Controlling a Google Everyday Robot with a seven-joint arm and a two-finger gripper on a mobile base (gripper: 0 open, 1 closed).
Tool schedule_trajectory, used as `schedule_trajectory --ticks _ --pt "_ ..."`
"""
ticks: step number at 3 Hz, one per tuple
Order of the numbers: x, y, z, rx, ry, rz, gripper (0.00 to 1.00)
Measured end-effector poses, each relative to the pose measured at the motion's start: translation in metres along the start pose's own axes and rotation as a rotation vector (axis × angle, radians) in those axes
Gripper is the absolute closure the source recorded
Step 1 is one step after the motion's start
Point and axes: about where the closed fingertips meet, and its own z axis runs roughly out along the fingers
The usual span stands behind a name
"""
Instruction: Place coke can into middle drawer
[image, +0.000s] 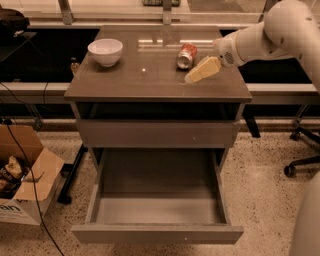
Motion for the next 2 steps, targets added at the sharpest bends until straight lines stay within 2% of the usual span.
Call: schedule_trajectory --ticks 1,2 --pt "-0.006 -0.013 0.031 0.037 -0.048 0.072 0.00" --pt "-0.007 -0.027 0.060 0.045 -0.099 0.157 0.00"
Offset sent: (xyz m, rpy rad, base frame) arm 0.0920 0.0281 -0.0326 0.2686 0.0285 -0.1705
